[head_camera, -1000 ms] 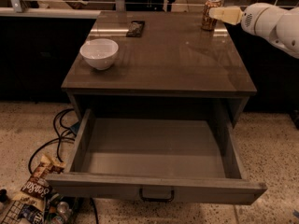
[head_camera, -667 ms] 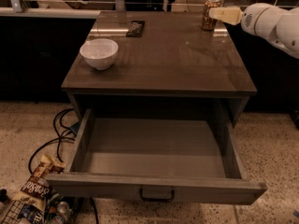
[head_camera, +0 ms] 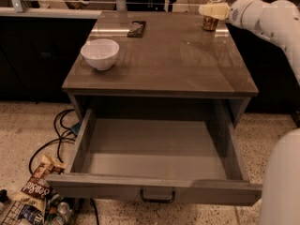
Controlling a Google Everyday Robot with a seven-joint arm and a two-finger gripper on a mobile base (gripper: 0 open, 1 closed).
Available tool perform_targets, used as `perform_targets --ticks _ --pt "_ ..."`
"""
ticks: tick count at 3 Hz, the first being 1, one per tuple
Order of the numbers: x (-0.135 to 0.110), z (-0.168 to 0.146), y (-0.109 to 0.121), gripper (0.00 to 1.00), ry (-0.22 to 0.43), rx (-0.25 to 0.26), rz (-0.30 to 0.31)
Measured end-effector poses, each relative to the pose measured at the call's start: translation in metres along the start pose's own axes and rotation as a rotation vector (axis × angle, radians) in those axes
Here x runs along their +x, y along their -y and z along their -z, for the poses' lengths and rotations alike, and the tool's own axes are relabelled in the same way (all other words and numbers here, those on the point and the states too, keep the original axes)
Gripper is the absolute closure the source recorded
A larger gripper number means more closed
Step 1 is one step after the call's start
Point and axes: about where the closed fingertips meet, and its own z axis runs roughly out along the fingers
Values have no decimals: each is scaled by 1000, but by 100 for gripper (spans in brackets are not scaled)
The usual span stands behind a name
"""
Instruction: Place orange can into top drawer
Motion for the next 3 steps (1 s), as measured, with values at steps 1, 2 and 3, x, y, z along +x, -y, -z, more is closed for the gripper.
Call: perform_targets --ticks 1,2,3 --pt "-2 -24 5 0 5 15 2" --pt "-2 -39 13 0 10 41 -9" --pt "1 -51 21 0 5 67 -17"
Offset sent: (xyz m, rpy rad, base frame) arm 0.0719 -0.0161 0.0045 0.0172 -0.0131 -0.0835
